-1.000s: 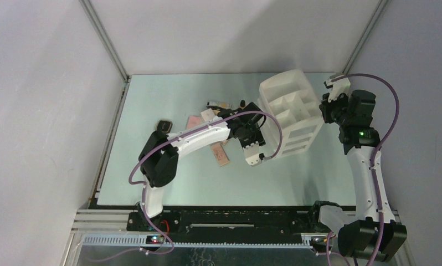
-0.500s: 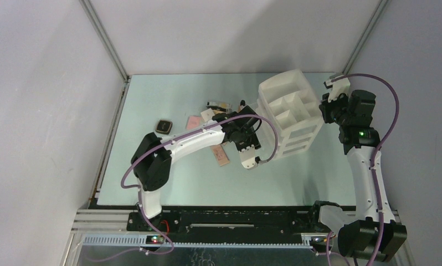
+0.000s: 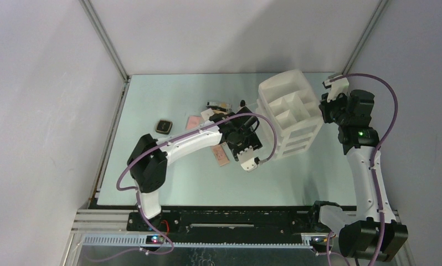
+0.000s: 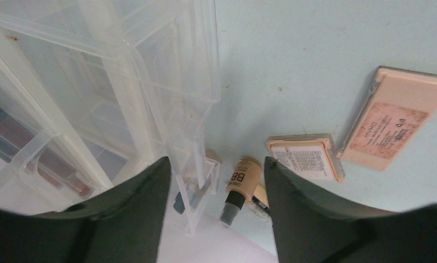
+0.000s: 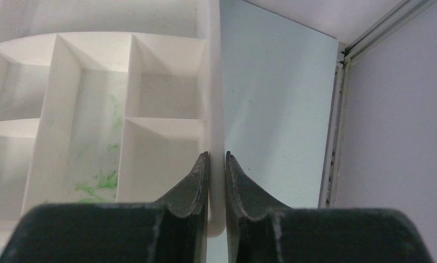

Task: Organize the makeup
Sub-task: Open the makeup tool from the storage box, then move the makeup to the center of the board.

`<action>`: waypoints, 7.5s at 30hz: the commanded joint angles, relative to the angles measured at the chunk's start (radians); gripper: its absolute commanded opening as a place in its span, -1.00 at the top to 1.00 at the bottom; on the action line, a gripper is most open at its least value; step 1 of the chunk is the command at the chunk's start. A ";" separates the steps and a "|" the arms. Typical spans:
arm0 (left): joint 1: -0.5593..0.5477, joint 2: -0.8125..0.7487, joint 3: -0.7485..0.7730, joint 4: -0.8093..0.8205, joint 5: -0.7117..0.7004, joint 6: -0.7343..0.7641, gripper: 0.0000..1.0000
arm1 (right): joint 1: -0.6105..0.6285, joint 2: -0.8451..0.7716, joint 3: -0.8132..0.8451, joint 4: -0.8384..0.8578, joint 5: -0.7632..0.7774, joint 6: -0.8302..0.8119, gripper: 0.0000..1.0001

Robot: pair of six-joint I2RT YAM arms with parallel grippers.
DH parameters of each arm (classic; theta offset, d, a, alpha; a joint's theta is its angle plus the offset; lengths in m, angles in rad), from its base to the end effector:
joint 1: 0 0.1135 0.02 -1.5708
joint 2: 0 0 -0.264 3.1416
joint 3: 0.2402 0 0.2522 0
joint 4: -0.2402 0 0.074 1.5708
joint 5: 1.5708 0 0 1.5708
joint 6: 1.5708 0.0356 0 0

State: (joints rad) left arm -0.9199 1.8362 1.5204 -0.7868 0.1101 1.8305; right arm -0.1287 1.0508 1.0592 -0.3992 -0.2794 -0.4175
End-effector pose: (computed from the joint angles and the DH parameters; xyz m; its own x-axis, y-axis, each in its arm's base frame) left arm 0.2332 -0.3127 0.2516 0.9321 0.3616 0.0211 0.3118 -0.8306 0.4613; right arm 0.2327 -0.0202 0.3634 -0.2928 -0.3551 -0.8878 -0.2716 0.9211 -0.2789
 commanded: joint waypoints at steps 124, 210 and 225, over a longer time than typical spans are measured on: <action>0.480 -0.017 -0.127 0.586 0.342 -1.547 -0.39 | 0.029 -0.302 -0.110 -0.074 -0.190 -0.012 -0.49; 0.437 0.203 0.124 0.515 0.245 -1.641 0.36 | 0.021 -0.290 -0.110 -0.081 -0.187 -0.026 -0.49; 0.461 0.019 -0.116 0.487 0.193 -1.549 0.32 | 0.032 -0.284 -0.110 -0.081 -0.180 -0.030 -0.49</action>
State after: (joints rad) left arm -0.4660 1.9442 1.4502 -0.3107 0.3214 0.2367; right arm -0.1024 0.7650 0.9489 -0.4904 -0.4614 -0.4362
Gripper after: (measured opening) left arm 0.332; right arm 0.745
